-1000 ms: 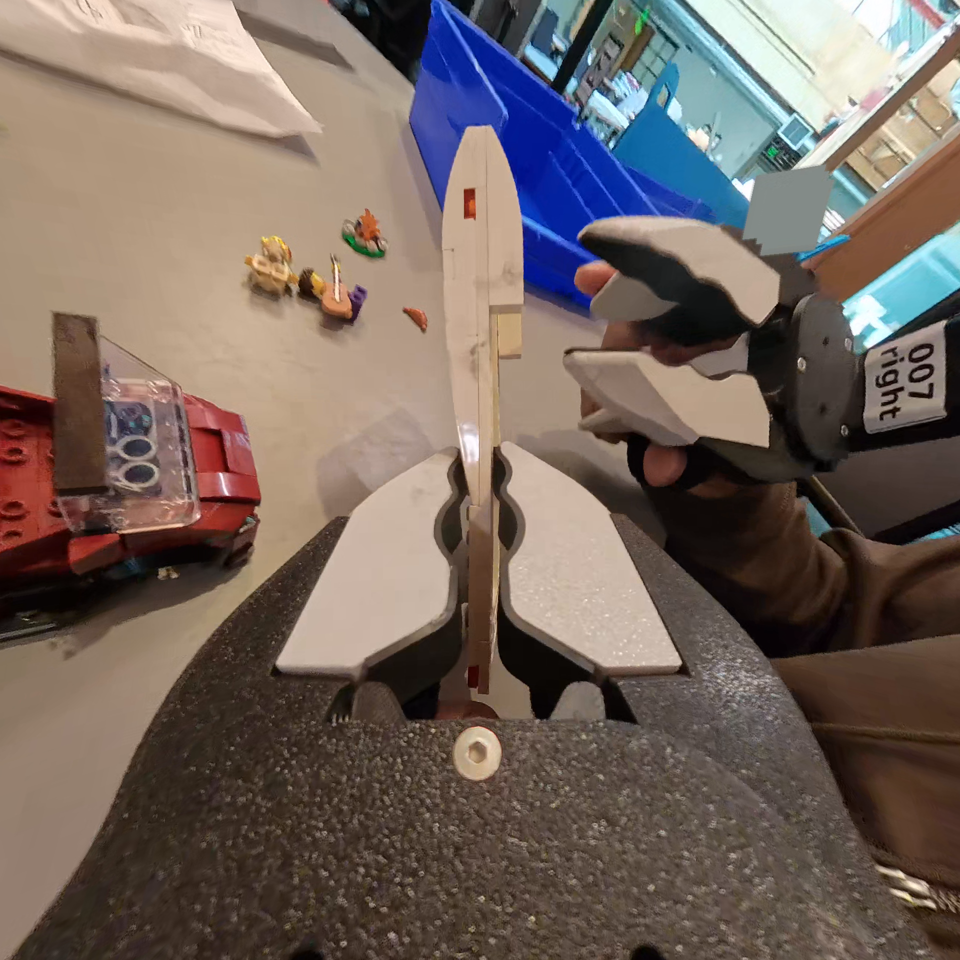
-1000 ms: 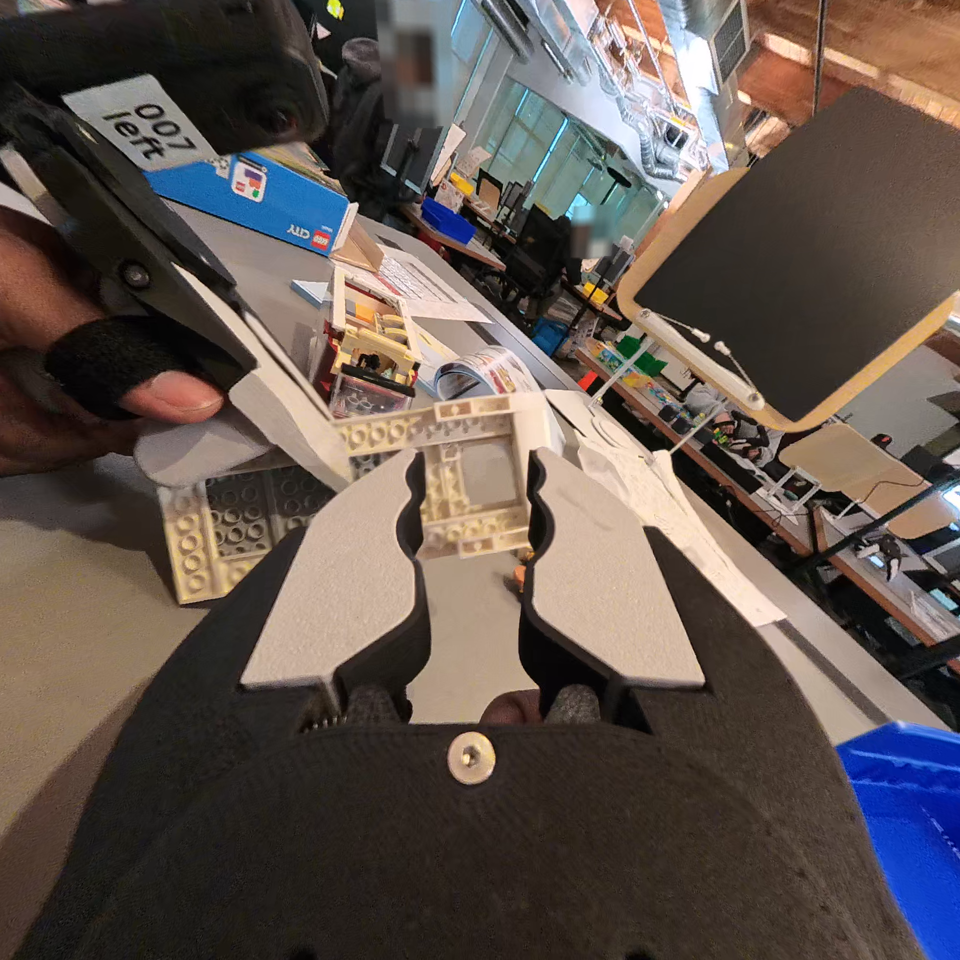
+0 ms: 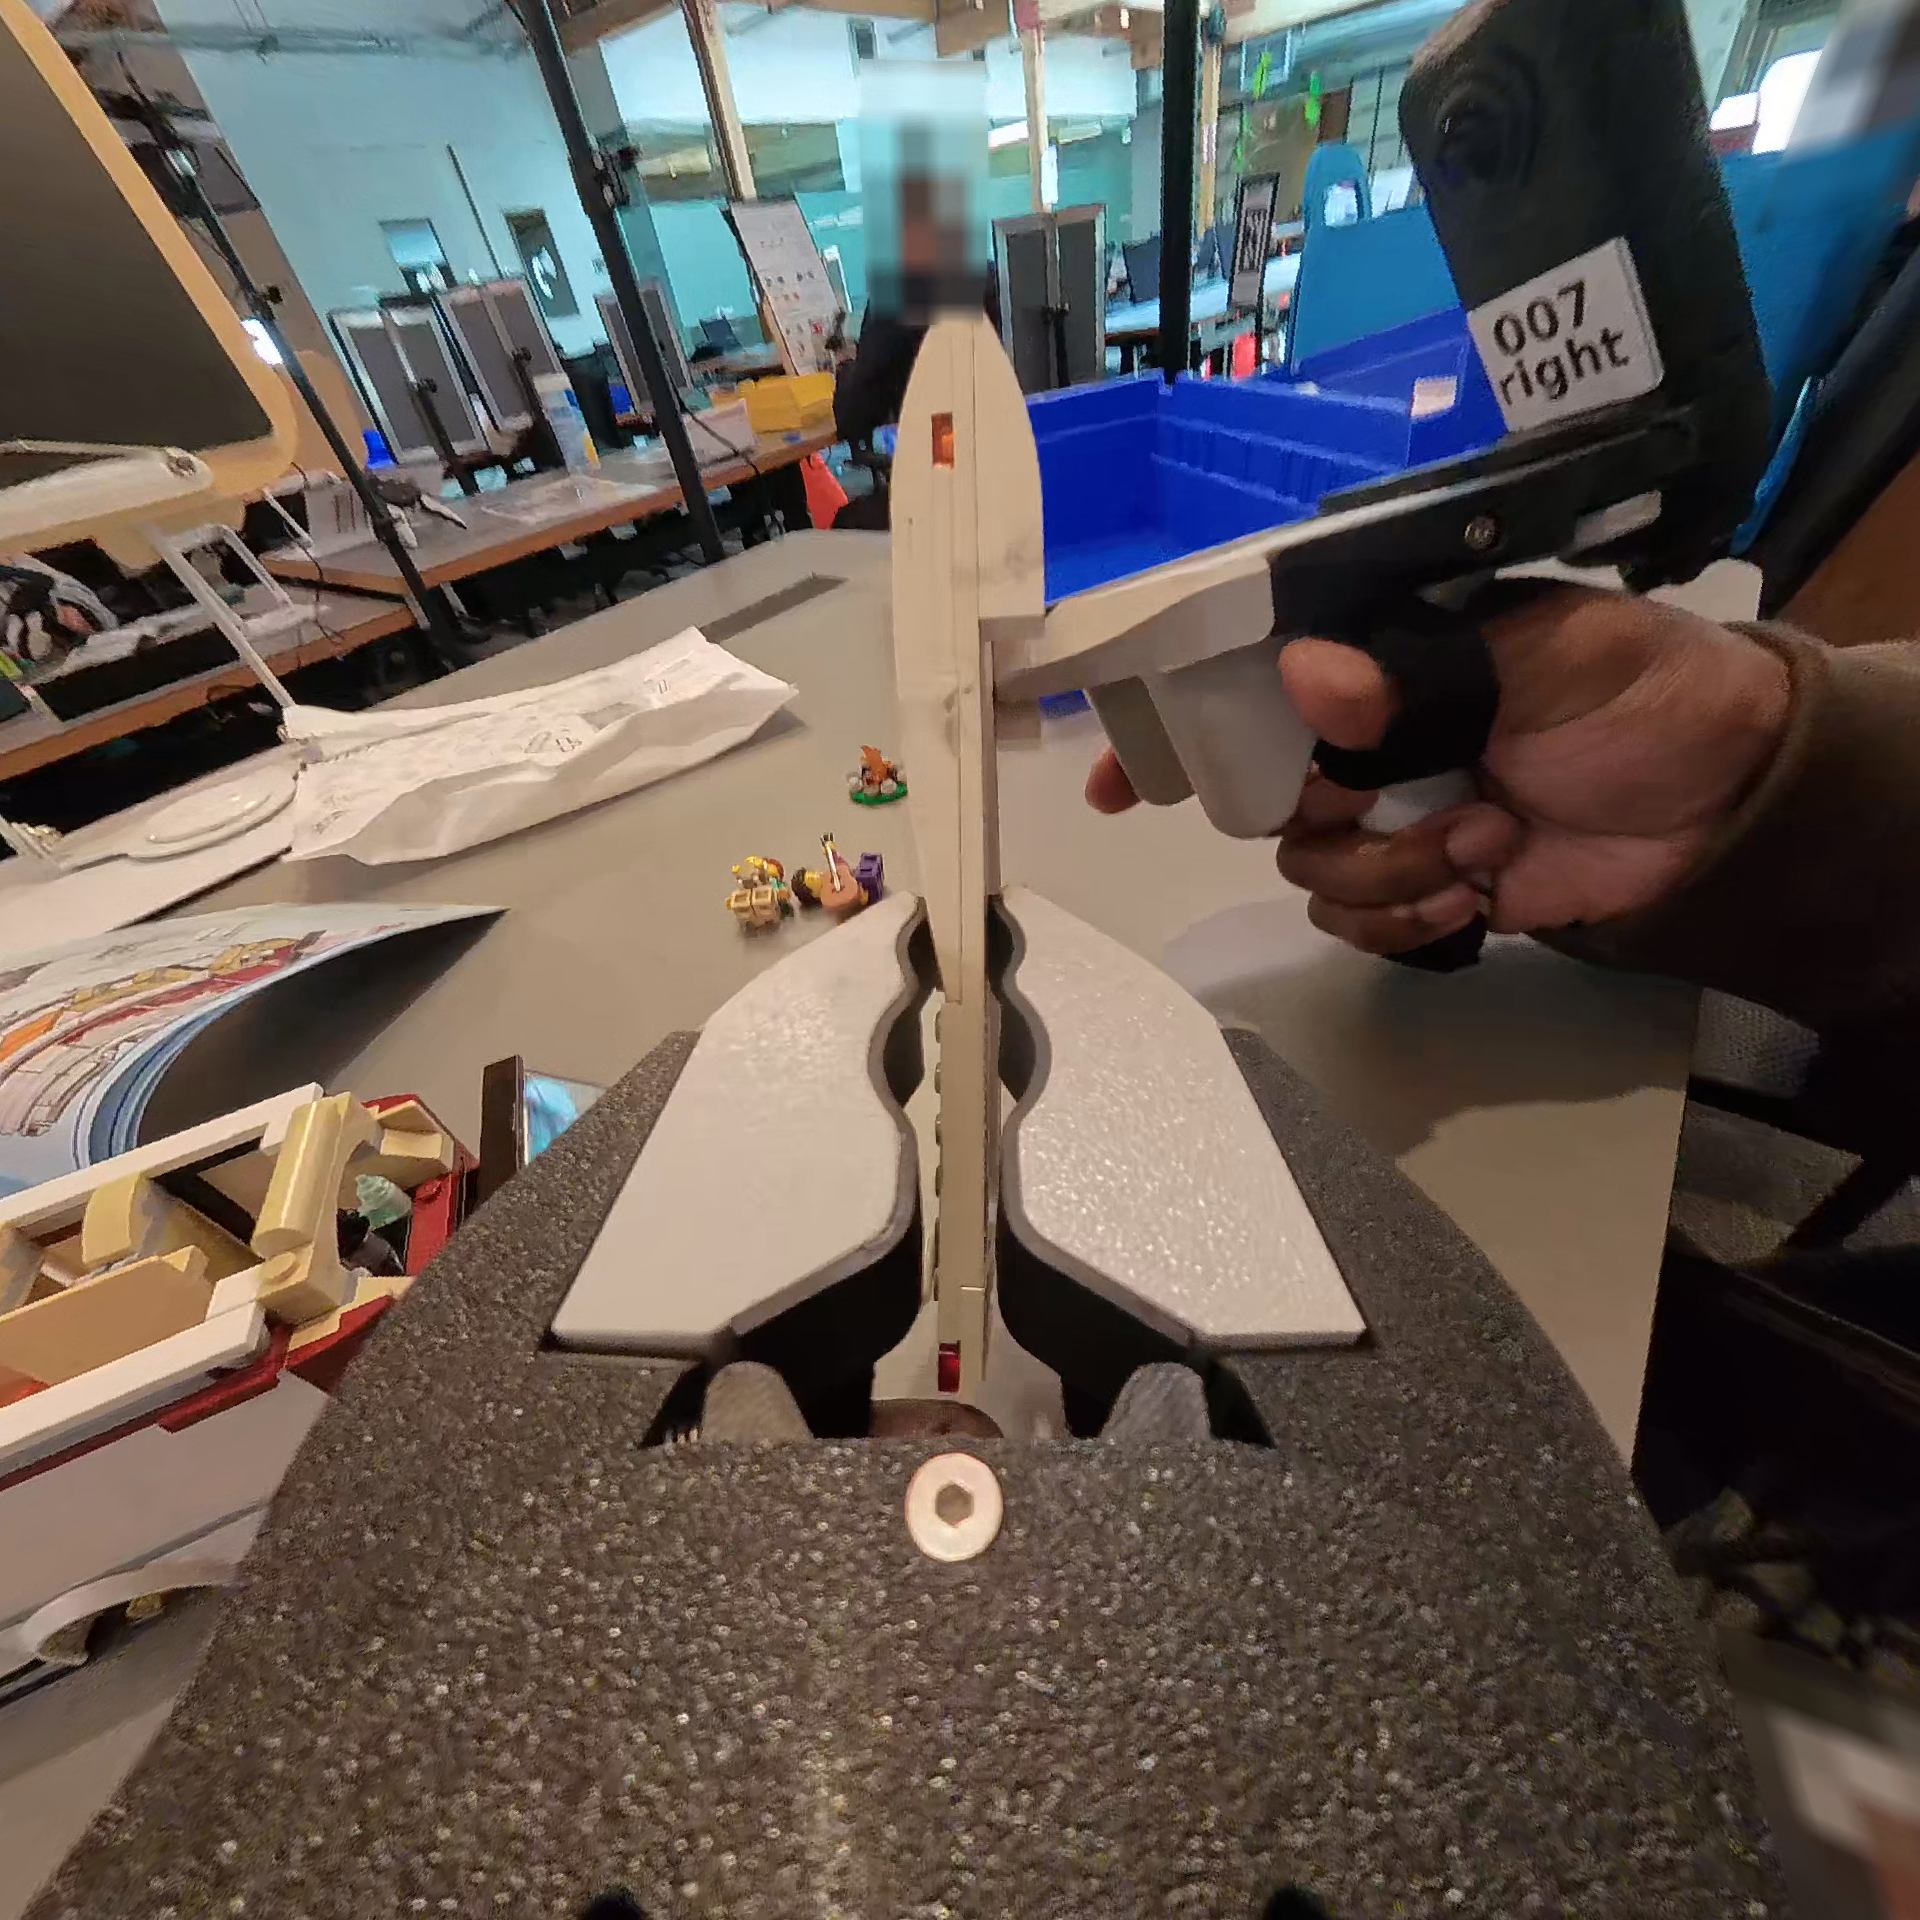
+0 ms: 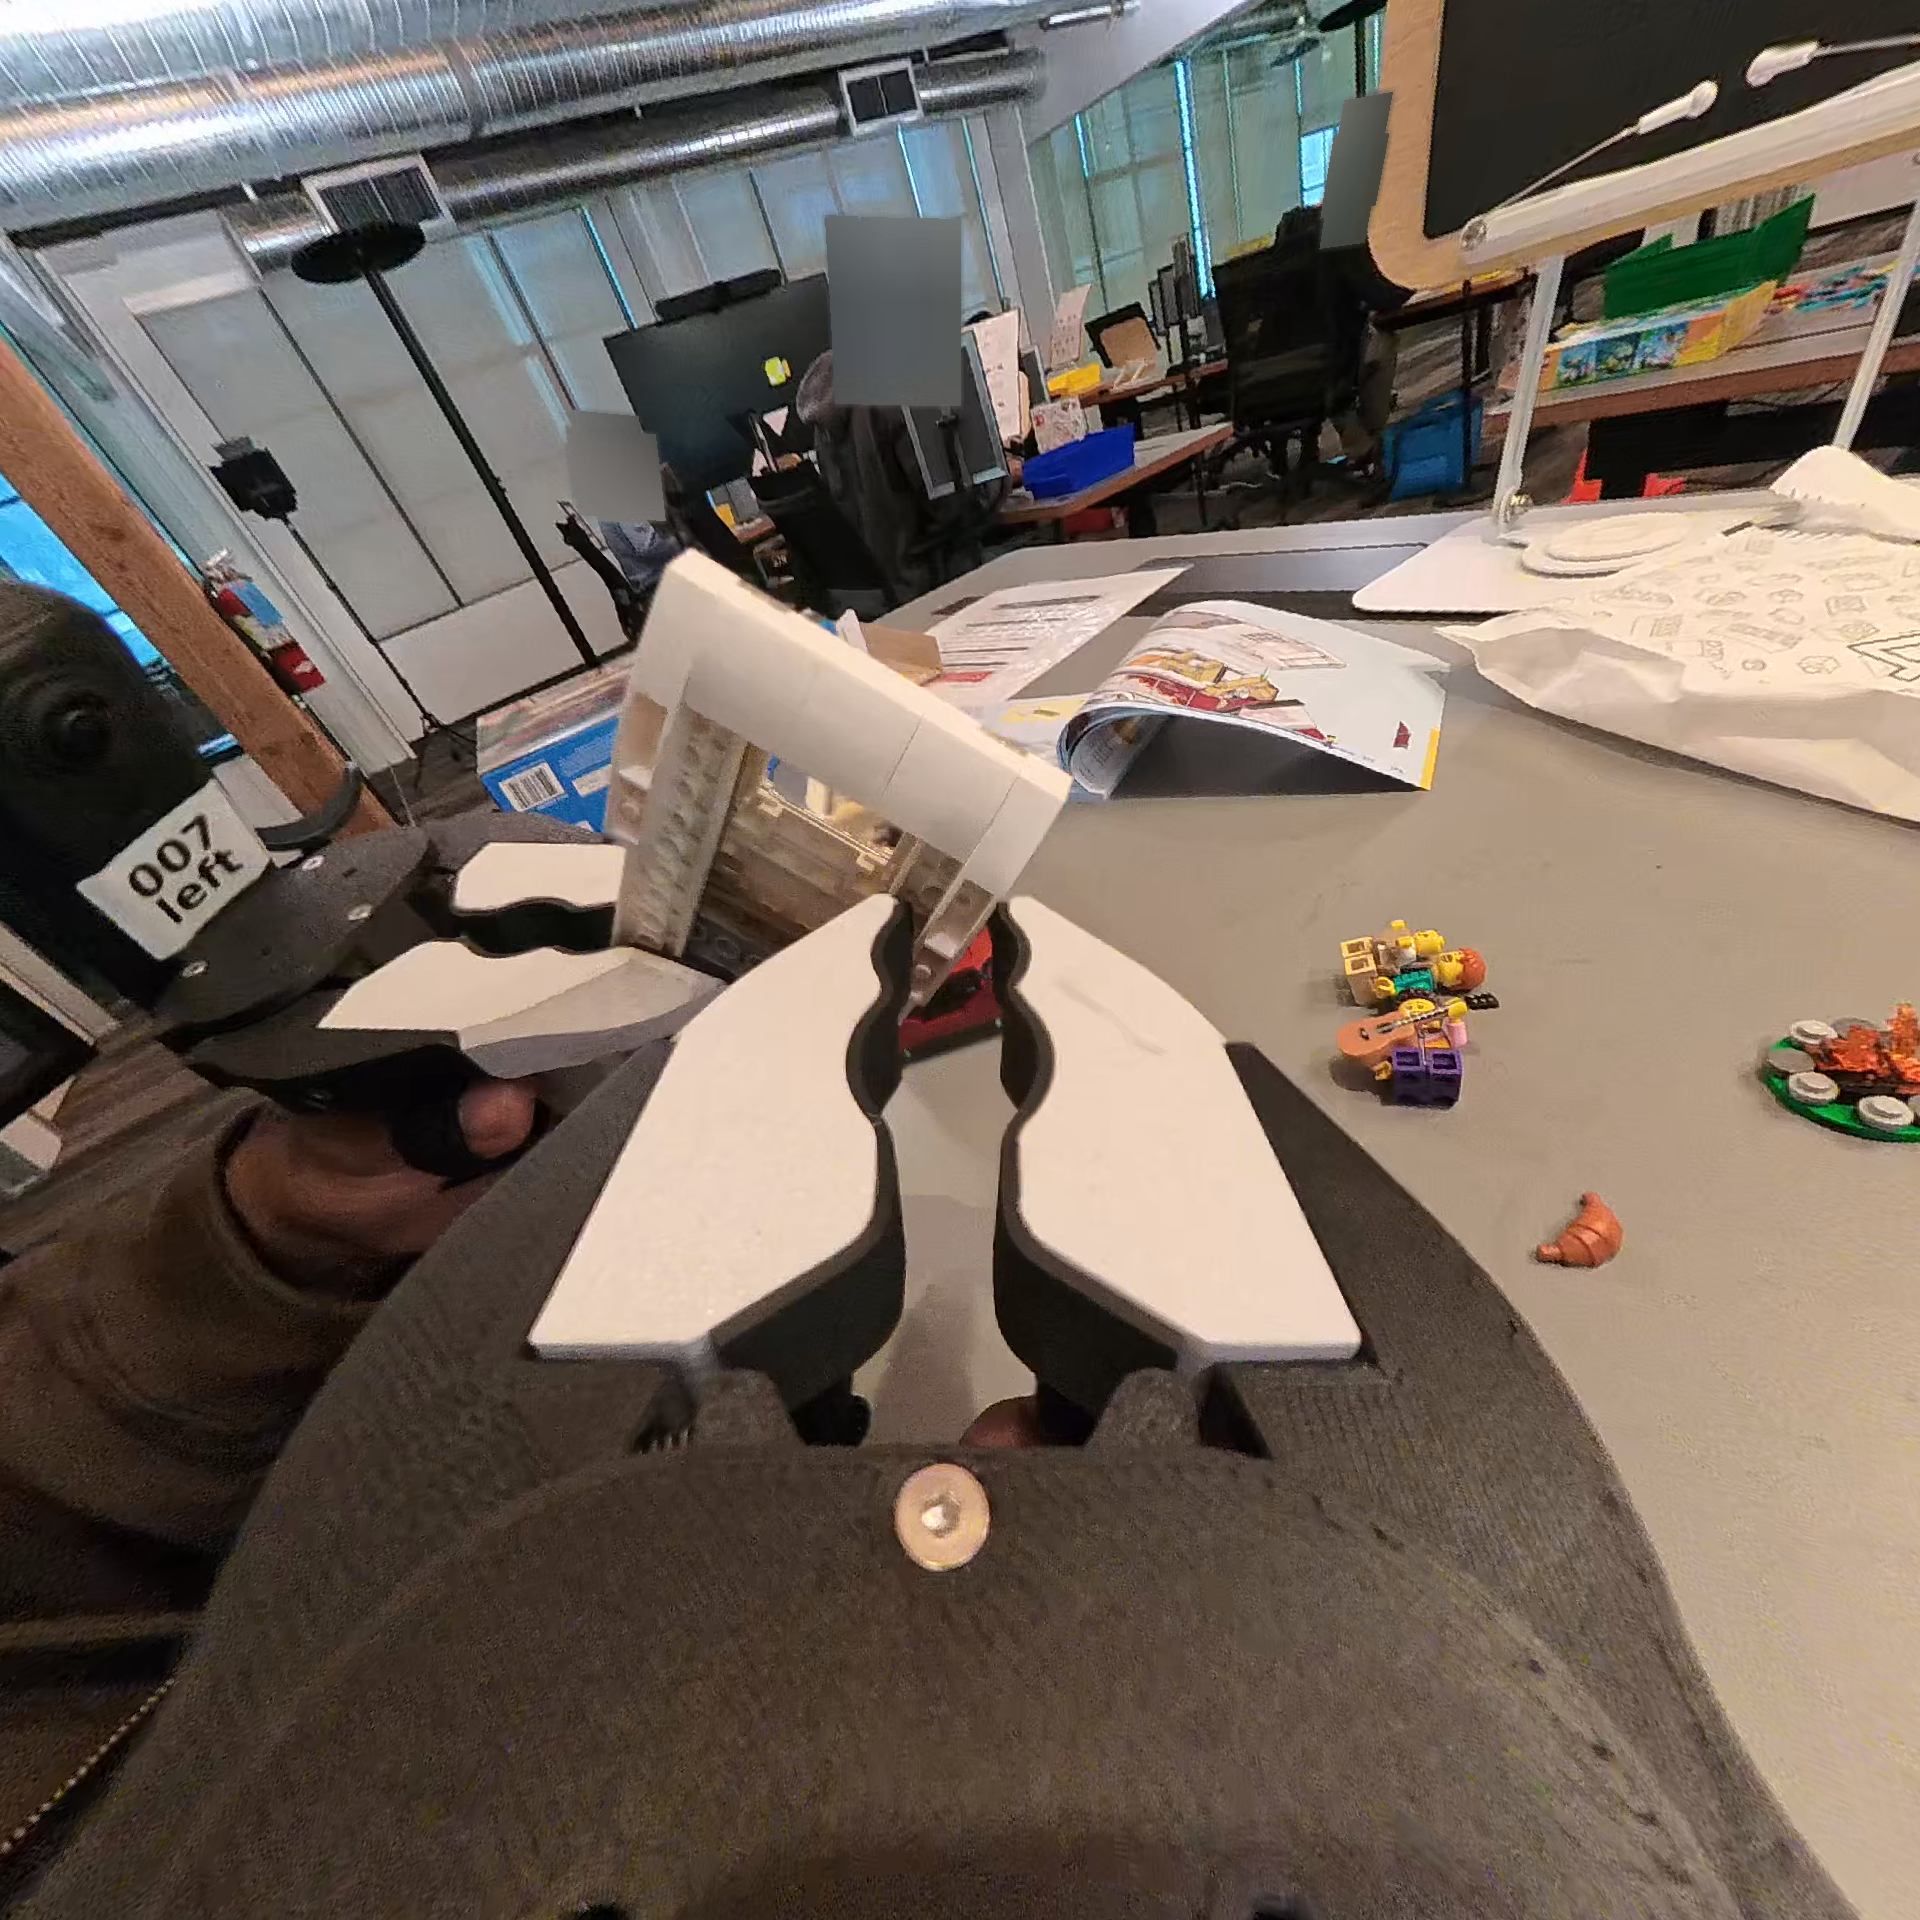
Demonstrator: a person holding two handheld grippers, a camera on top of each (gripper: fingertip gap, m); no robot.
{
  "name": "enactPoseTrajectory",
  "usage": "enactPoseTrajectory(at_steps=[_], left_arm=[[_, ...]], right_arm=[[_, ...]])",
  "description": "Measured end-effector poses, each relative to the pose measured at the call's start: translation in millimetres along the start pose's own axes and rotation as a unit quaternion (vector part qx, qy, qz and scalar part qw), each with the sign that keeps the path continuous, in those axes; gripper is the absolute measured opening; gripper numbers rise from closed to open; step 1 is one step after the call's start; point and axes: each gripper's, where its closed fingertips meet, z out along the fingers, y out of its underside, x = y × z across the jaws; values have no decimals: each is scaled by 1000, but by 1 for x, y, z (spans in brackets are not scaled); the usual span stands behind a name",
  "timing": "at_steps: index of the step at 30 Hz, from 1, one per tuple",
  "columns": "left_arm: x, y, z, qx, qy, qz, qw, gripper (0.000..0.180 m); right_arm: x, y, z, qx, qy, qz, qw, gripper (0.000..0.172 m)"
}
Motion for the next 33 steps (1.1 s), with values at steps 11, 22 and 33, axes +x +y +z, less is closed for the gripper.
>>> enactPoseTrajectory(at_steps=[11, 22, 33], left_arm=[[-2, 4, 13, -78, -18, 66, 995, 43], [-10, 1, 32, -36, -52, 115, 991, 15], [-4, -1, 31, -58, 24, 32, 998, 15]], right_arm=[[4, 2, 0, -22, 61, -32, 997, 8], [-9, 10, 8, -29, 61, -30, 997, 8], [-14, 9, 3, -50, -25, -76, 996, 9]])
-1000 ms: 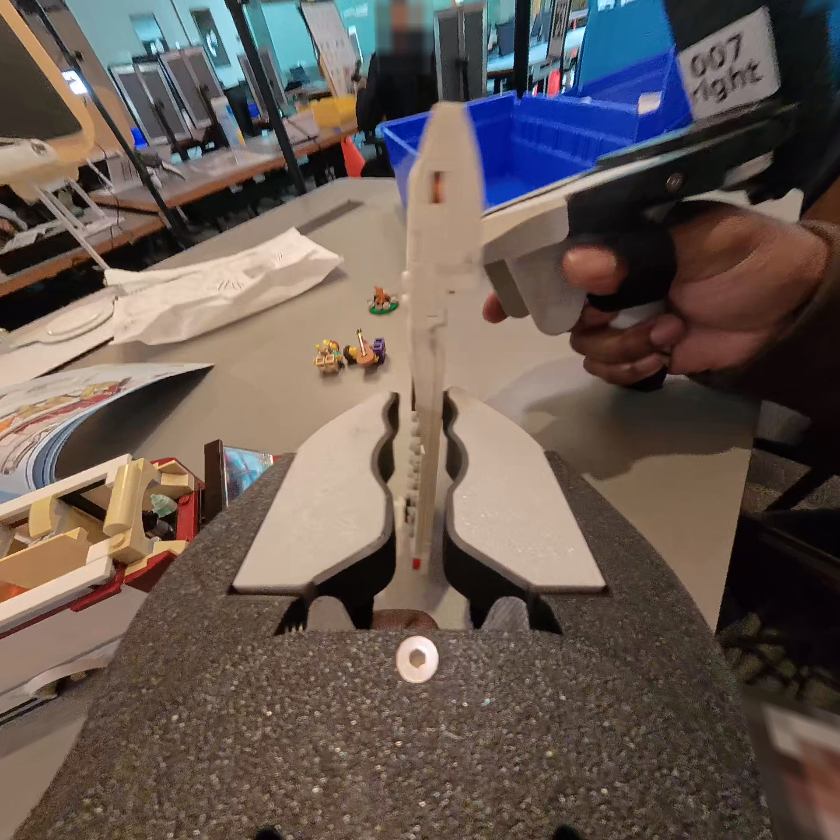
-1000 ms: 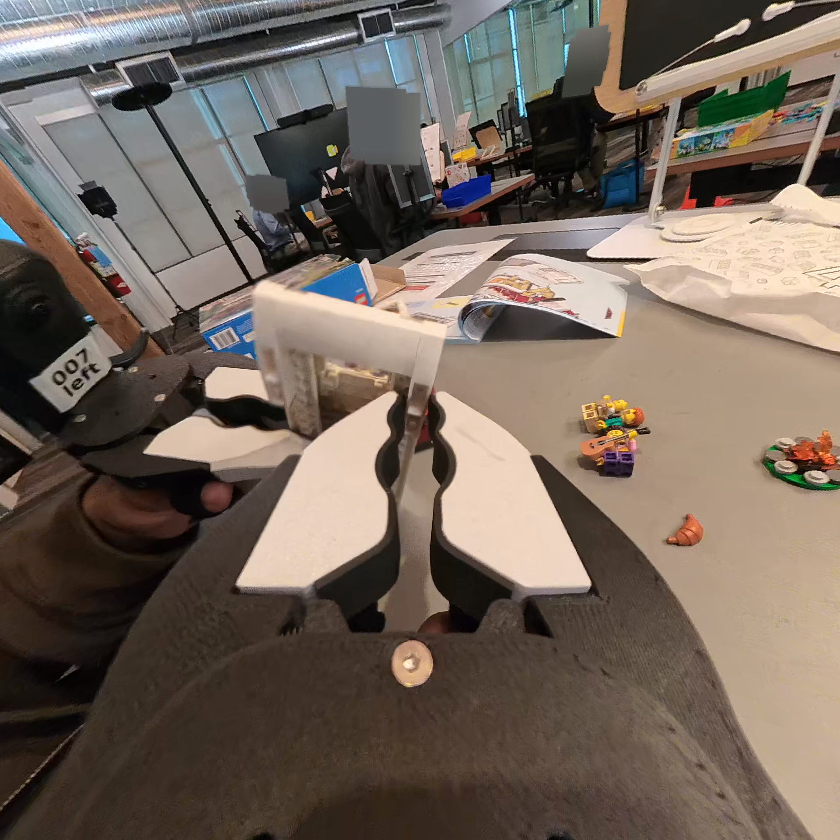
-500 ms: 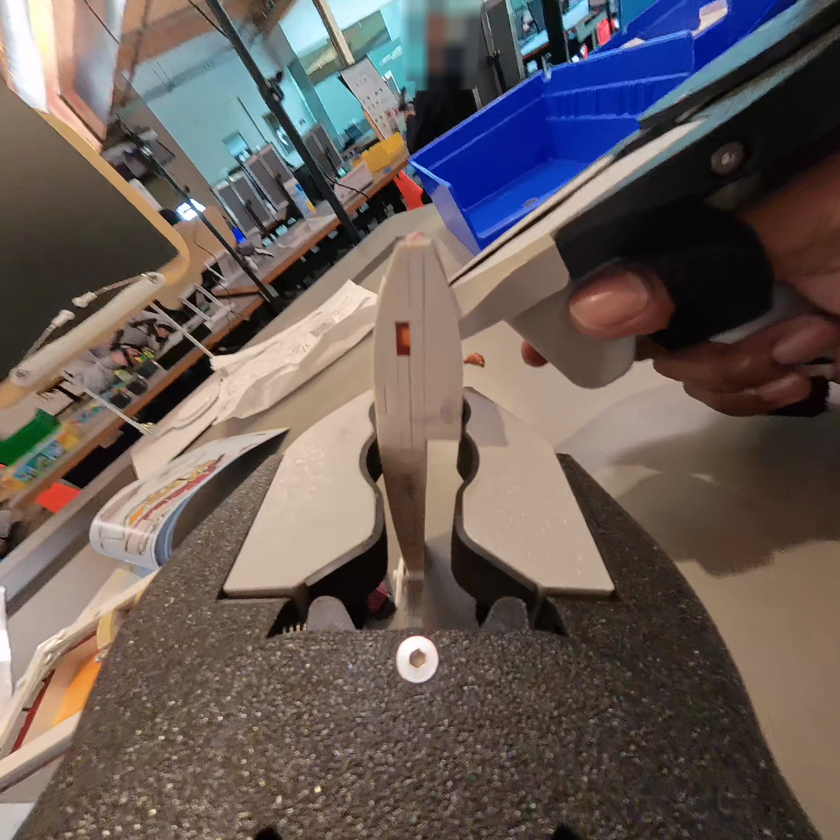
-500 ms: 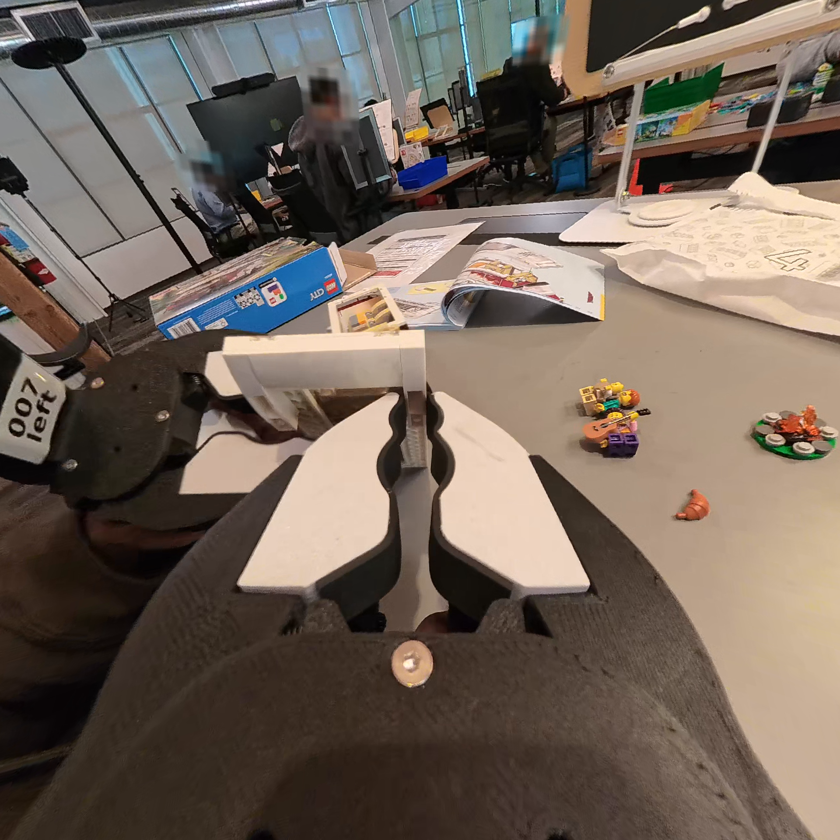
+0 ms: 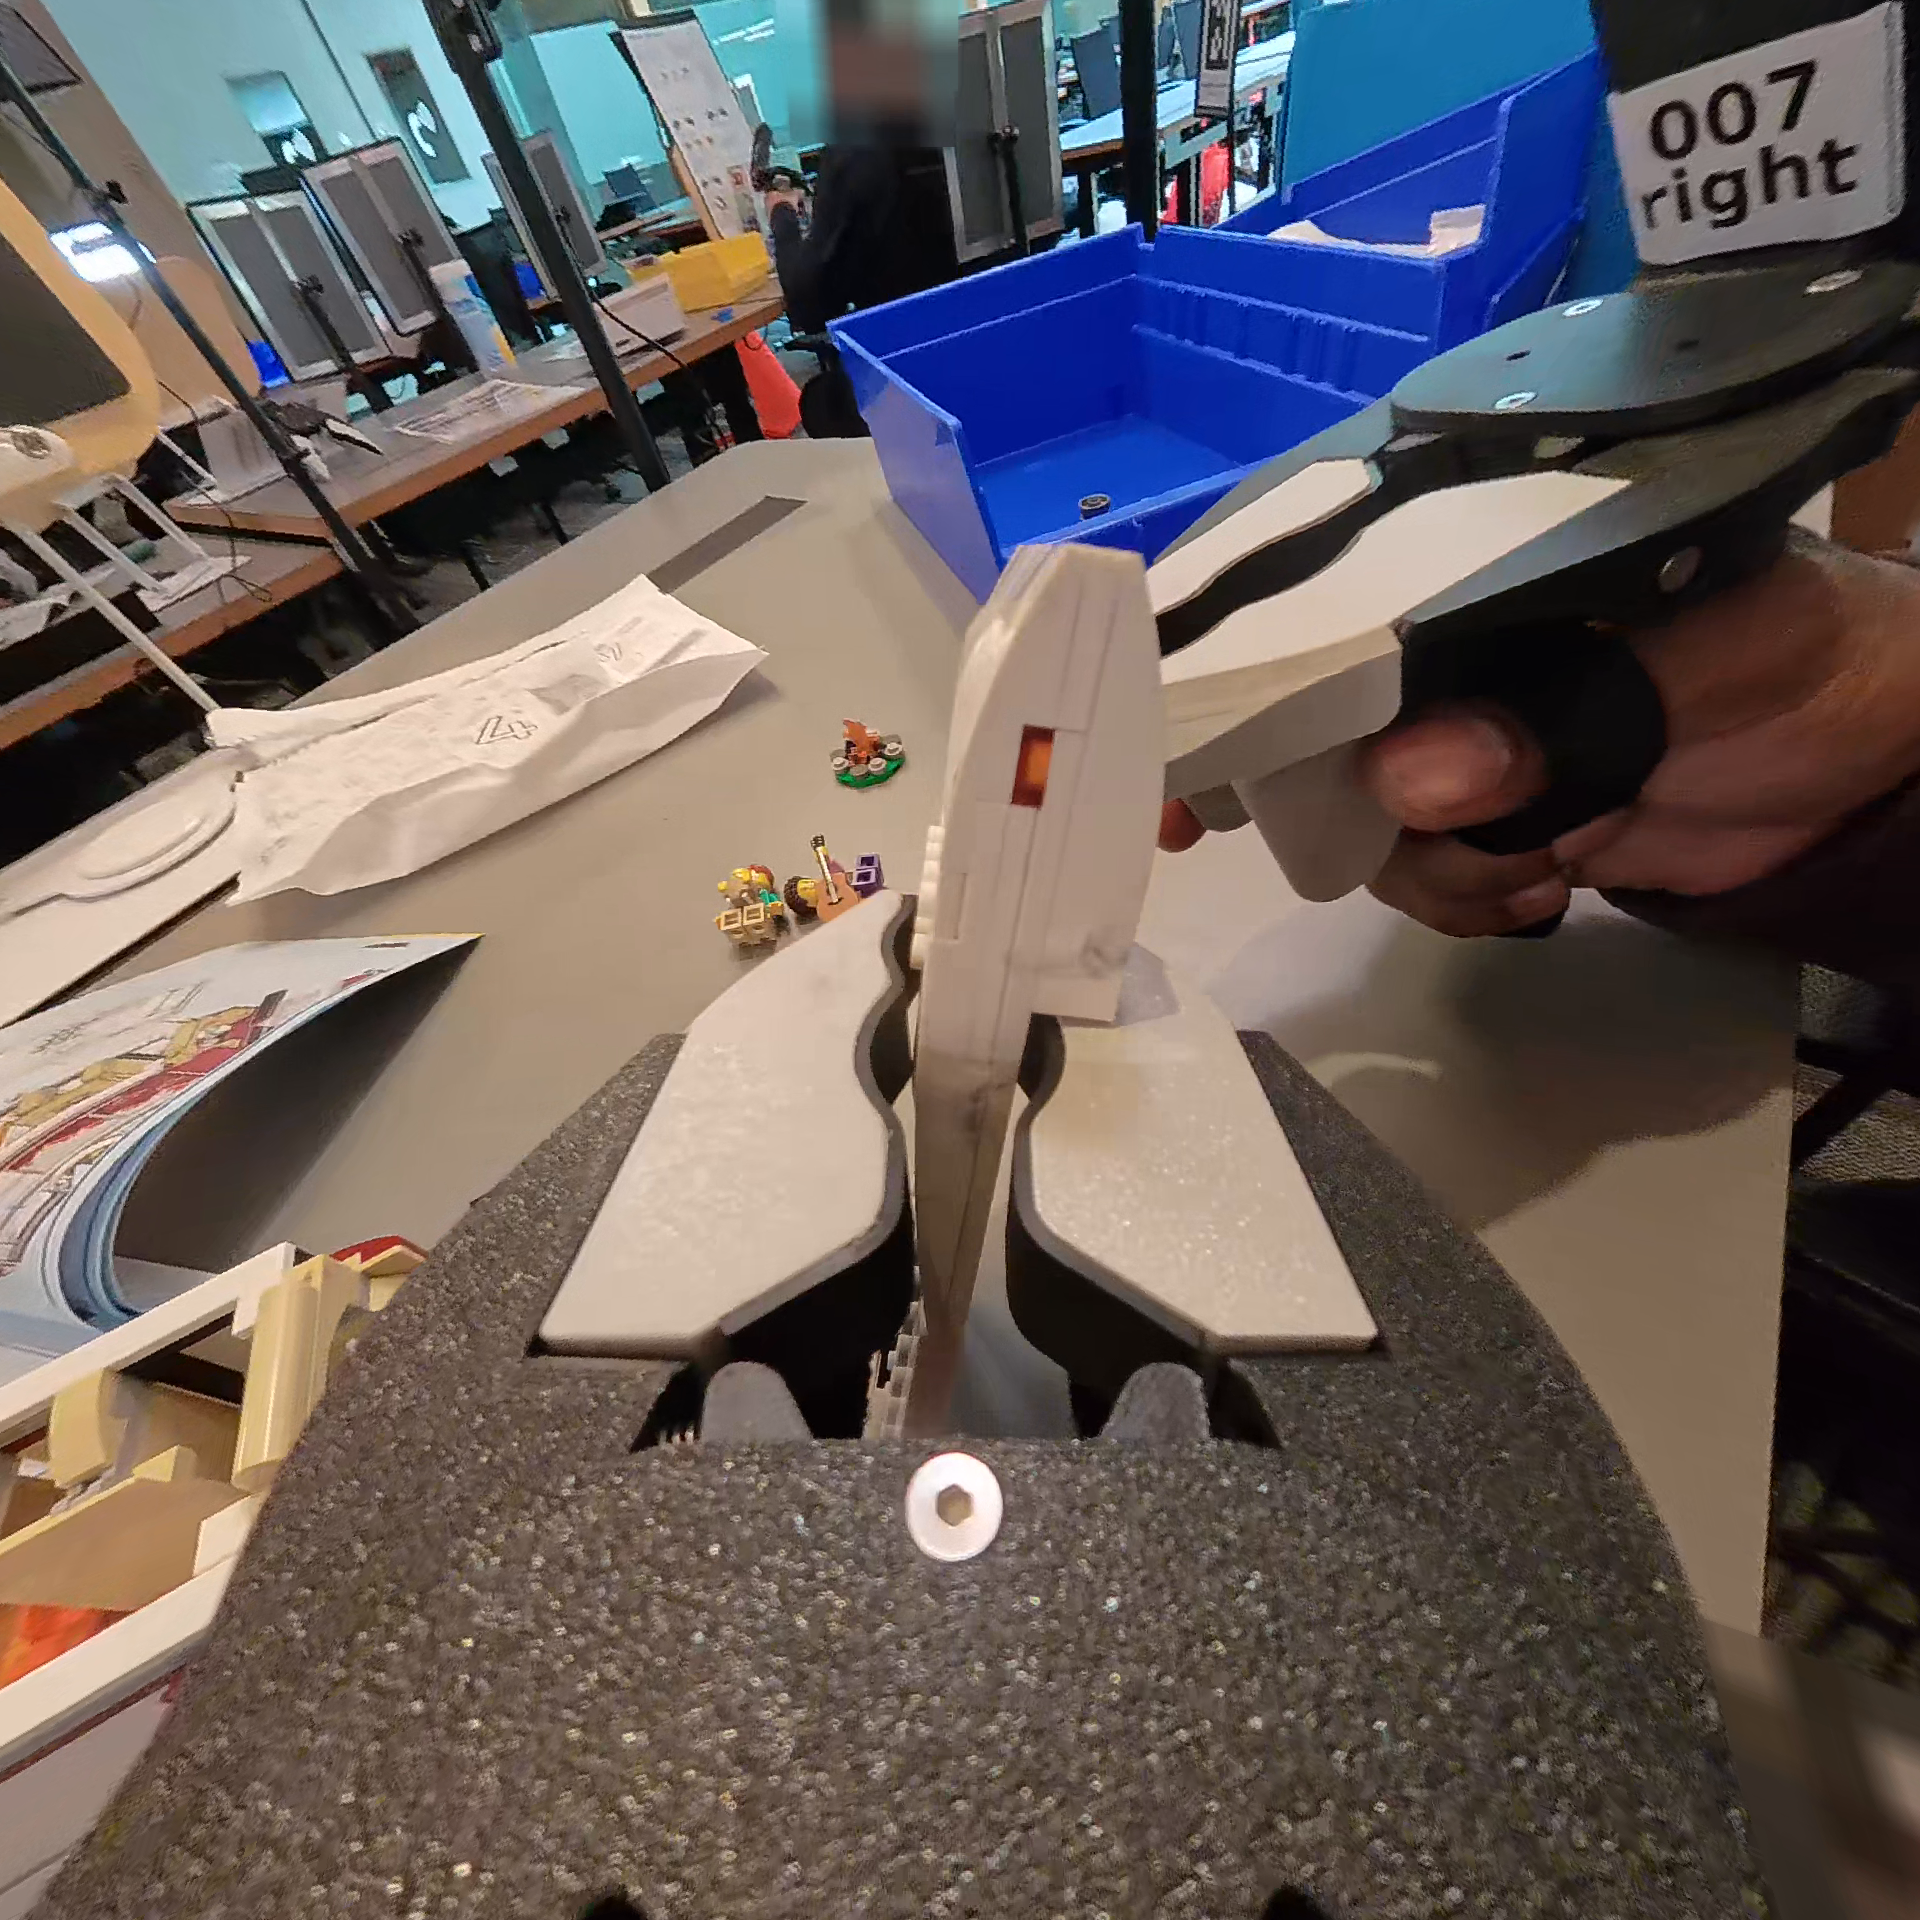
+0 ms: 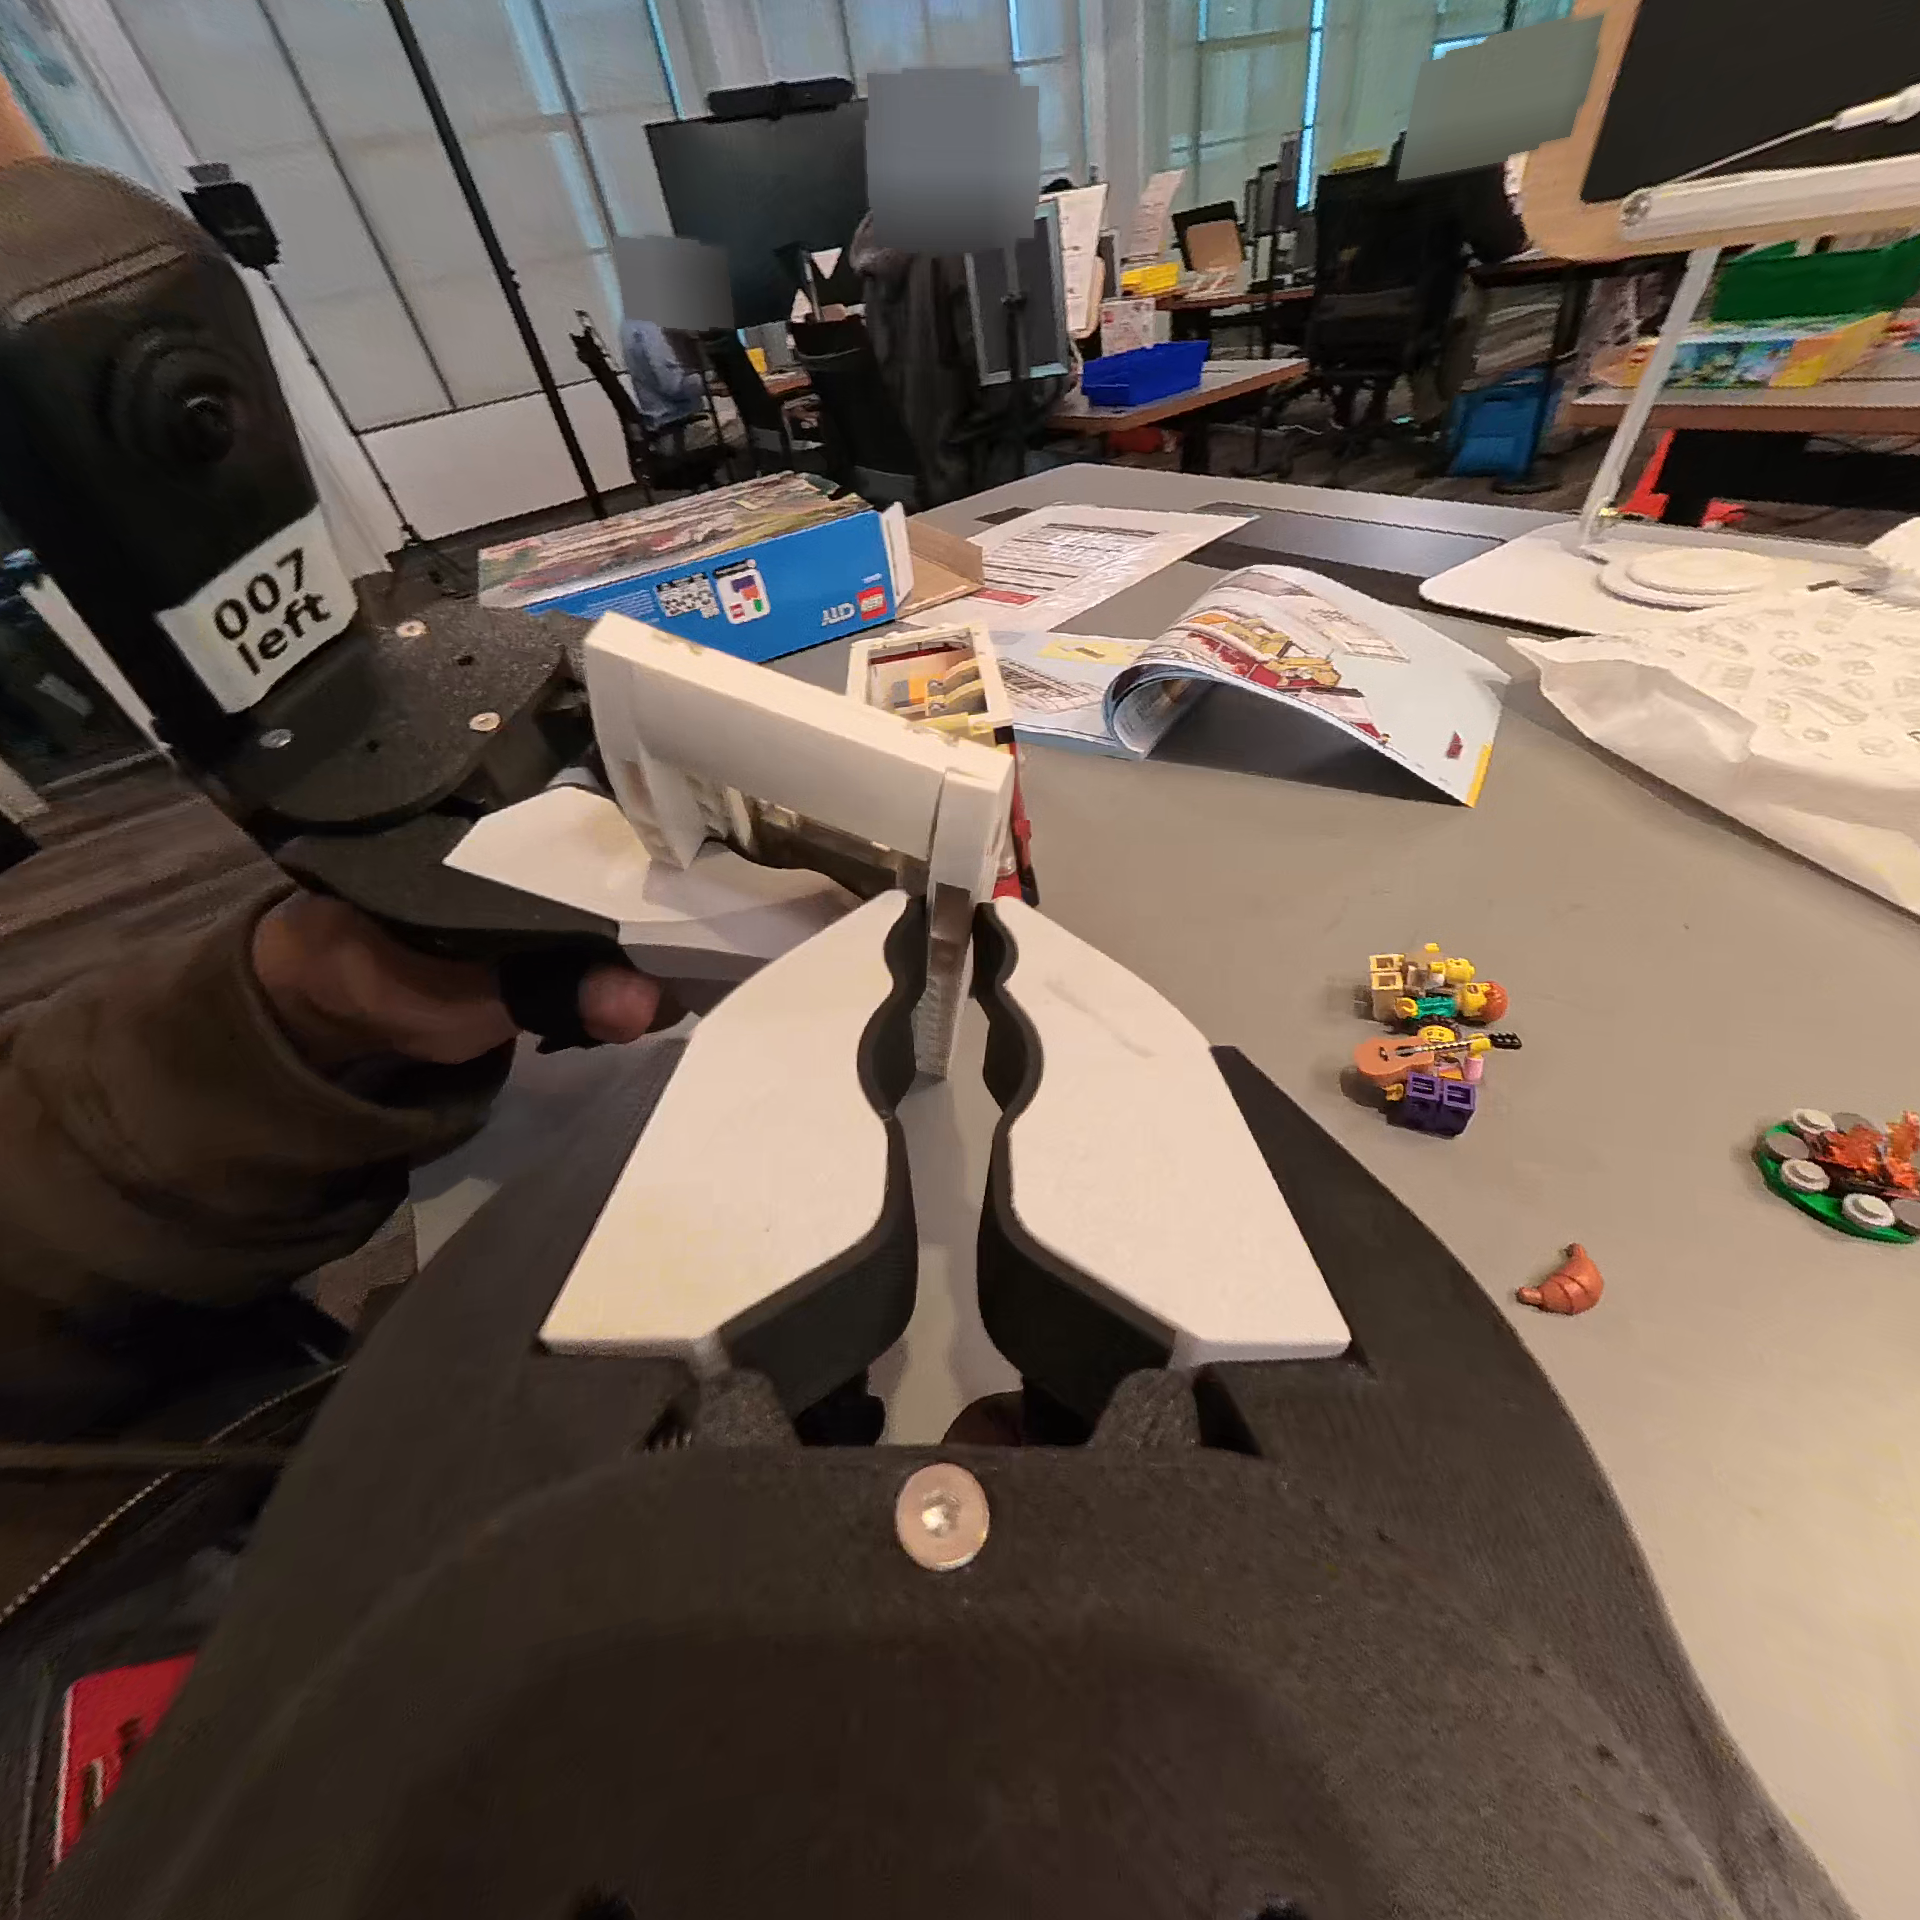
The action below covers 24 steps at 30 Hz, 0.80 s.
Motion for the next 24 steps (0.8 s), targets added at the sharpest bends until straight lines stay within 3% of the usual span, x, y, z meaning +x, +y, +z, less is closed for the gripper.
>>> enactPoseTrajectory(at_steps=[6, 11, 15, 20, 21, 24], left_arm=[[-18, 1, -9, 13, 11, -84, 996, 15], [-20, 0, -10, 25, 24, -132, 991, 15], [-17, -2, -8, 49, 41, -153, 986, 15], [-18, -2, -10, 82, 42, -156, 984, 15], [-19, -2, -11, 83, 42, -160, 983, 15], [-20, -1, -10, 83, 42, -165, 982, 15]], right_arm=[[7, 1, -8, 4, -42, 36, 998, 8], [22, 6, -9, -12, 1, 15, 1000, 8], [84, 10, -35, -54, 180, -74, 979, 8], [192, -8, -140, -48, 460, -98, 881, 8], [210, -5, -159, -54, 497, -86, 862, 8], [243, 21, -188, -100, 533, -24, 840, 12]])
